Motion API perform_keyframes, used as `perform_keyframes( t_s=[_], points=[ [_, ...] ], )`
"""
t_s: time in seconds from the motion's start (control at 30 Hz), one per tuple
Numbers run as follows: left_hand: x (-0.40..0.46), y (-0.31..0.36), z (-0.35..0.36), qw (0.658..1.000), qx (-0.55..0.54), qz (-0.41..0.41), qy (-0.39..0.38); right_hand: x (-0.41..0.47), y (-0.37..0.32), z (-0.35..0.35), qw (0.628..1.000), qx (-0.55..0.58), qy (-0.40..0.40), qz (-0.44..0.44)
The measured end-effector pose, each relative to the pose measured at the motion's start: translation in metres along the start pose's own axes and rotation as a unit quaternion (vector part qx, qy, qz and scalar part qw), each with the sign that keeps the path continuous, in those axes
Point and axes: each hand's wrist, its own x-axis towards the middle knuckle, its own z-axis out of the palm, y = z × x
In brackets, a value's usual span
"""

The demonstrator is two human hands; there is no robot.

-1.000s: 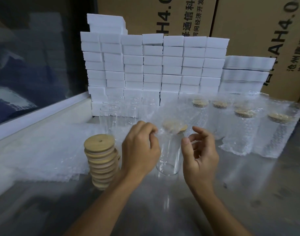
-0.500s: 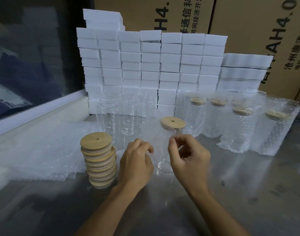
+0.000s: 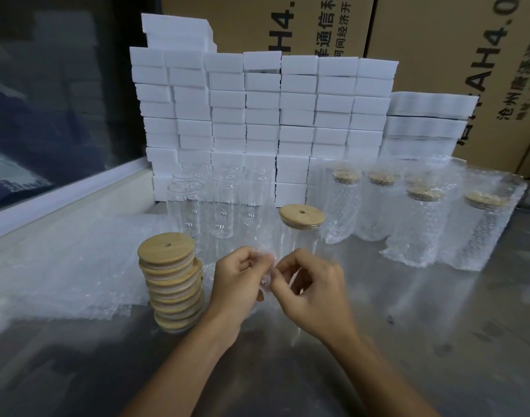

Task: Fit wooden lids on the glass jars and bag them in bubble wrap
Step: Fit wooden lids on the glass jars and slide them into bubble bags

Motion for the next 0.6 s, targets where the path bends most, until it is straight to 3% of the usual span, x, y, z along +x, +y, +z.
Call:
perform_keyframes(
  t_s=[0.13,0.27,0.6],
  points=[
    [-0.002,0.0,0.0,0.993,0.053,0.103,0.0,0.001,-0.007,-0.002,0.997,-0.009,0.062,0.046],
    [-0.005,-0.002,0.002,0.979,0.112,0.165,-0.05,0.002,-0.006,-0.001,0.995,-0.057,0.068,0.043],
    [-0.006,0.002,-0.002,0.997,-0.018,0.069,-0.033,0.005,0.002,-0.002,0.991,0.05,0.081,0.09]
  ],
)
